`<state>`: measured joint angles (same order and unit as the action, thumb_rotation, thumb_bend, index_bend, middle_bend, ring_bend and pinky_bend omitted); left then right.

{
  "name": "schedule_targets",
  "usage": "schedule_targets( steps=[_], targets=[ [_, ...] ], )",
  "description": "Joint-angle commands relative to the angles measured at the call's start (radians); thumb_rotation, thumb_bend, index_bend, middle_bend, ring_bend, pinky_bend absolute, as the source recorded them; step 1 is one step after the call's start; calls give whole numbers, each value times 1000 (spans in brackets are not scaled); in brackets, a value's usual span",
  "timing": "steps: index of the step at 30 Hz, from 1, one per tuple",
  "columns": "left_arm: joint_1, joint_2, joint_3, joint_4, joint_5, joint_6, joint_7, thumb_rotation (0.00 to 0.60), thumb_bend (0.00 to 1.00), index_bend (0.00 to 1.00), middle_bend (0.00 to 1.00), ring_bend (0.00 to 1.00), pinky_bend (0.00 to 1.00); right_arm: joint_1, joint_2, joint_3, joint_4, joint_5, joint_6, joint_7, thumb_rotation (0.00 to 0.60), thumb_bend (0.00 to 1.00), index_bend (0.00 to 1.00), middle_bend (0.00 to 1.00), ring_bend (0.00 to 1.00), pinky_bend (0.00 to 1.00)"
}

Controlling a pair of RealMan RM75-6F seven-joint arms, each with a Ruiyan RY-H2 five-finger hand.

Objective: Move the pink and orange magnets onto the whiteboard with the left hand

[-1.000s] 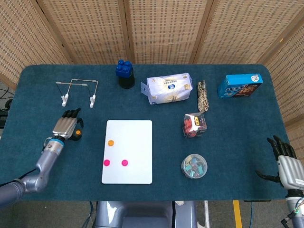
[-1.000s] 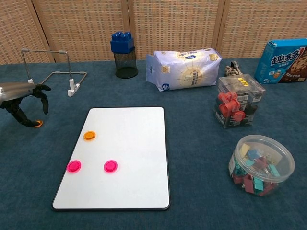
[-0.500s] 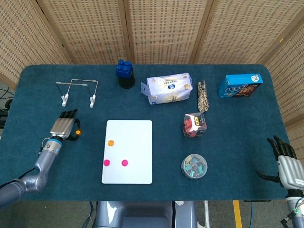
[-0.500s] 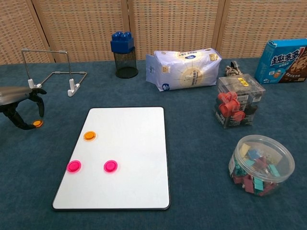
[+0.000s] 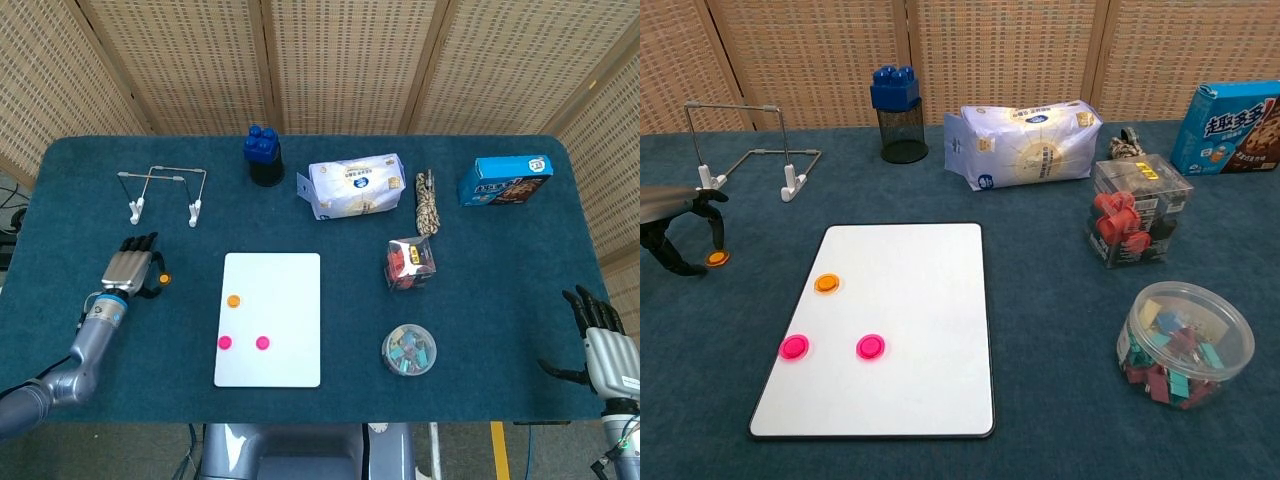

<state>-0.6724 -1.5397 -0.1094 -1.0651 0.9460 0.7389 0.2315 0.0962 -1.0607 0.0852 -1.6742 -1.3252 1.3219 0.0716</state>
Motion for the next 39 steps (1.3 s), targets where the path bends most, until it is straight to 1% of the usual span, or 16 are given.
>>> schedule_targets(
  steps=[1, 10, 13, 16, 19, 21, 25, 28, 30, 33, 39],
  targets=[
    [-4, -8, -2, 8, -1, -7, 5, 600, 296, 433, 0, 0, 0, 0, 0, 0, -1, 1, -1, 0, 600, 177, 0, 0, 0, 0],
    [-12, -24, -9, 19, 0, -20, 10, 600, 299, 436, 0, 0, 0, 1, 1, 2, -3, 5, -2, 2, 600, 176, 0, 0, 0, 0],
    [-9, -22, -9, 17, -3, -18, 12, 600, 301, 485, 0, 0, 0, 0, 1, 1, -1, 3, -2, 4, 600, 177, 0, 0, 0, 0],
    [-6, -14, -14, 5, -1, -10, 9, 600, 301, 512, 0, 0, 0, 0, 1, 1, 0, 2, -2, 6, 600, 181, 0, 0, 0, 0],
    [-6, 5, -19, -30, 8, -1, 5, 600, 300, 512, 0, 0, 0, 0, 2, 1, 0, 1, -3, 9, 600, 176, 0, 0, 0, 0],
    [-9, 25, -26, -79, 19, 9, 3, 600, 300, 512, 0, 0, 0, 1, 2, 1, 0, 0, -3, 10, 600, 174, 0, 0, 0, 0],
    [-28, 73, -44, -238, 57, 43, 22, 600, 297, 512, 0, 0, 0, 1, 2, 0, 1, -1, -4, 13, 600, 173, 0, 0, 0, 0],
    [-57, 75, -54, -325, 61, 53, 64, 600, 296, 512, 0, 0, 0, 1, 3, -1, 2, -3, -5, 16, 600, 177, 0, 0, 0, 0],
    [-74, 66, -56, -346, 49, 51, 92, 600, 295, 512, 0, 0, 0, 1, 4, -1, 3, -3, -5, 19, 600, 180, 0, 0, 0, 0],
    [-124, 24, -69, -377, 0, 17, 129, 600, 295, 512, 0, 0, 0, 0, 4, -1, 3, -4, -5, 24, 600, 178, 0, 0, 0, 0],
    [-196, -35, -65, -367, -94, -13, 193, 600, 293, 512, 0, 0, 0, -1, 7, 0, 5, -1, -9, 35, 600, 178, 0, 0, 0, 0]
  ],
)
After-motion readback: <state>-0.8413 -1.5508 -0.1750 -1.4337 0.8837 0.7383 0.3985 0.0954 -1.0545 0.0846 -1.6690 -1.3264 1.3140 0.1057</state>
